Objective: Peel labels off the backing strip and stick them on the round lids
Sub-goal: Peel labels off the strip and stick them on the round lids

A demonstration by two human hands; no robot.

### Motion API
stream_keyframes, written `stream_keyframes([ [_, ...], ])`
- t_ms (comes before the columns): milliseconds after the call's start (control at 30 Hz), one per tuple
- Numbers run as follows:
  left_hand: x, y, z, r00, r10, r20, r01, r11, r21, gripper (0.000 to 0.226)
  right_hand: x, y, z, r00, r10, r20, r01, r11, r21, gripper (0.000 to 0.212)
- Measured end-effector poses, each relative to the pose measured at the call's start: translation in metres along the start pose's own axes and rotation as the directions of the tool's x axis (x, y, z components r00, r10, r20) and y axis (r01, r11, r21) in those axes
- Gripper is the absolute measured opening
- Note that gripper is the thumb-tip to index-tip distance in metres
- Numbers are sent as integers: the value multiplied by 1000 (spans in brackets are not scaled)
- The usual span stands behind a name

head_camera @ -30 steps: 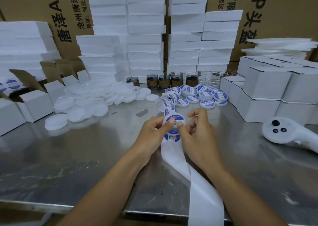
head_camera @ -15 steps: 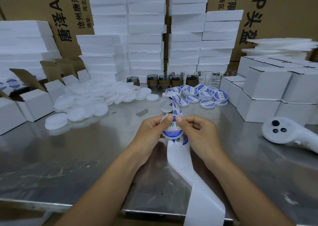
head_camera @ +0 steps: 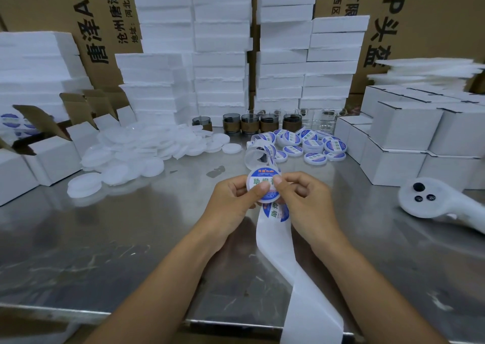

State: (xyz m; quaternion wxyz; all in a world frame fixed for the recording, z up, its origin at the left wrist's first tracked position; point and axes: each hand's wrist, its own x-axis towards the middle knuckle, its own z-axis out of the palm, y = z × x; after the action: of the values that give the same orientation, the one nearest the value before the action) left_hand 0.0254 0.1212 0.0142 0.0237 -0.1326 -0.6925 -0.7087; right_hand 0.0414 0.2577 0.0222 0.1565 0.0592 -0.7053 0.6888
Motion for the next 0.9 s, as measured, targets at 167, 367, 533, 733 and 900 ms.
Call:
stream_keyframes([
  [167,-1,-2,2,998,17,59,-11,996,-92,25,1,-1,1,998,4,-62,-2,1000,24,5],
  [367,1,-2,1,1000,12,5,-12,998,-53,21,0,-1,1,997,-75,-16,75,997,22,15],
  [533,4,-3,-1,998,-8,-68,9,1000,6,14,3,1,1,997,-64,-51,66,997,26,15],
  [733,3,-2,-2,998,0,-67,0,1000,-8,13,2,2,1,994,-107,-9,107,994,-37,27],
  [900,2,-1,-3,998,5,-68,-7,1000,-16,13,2,1,0,996,-84,-12,84,996,25,23],
])
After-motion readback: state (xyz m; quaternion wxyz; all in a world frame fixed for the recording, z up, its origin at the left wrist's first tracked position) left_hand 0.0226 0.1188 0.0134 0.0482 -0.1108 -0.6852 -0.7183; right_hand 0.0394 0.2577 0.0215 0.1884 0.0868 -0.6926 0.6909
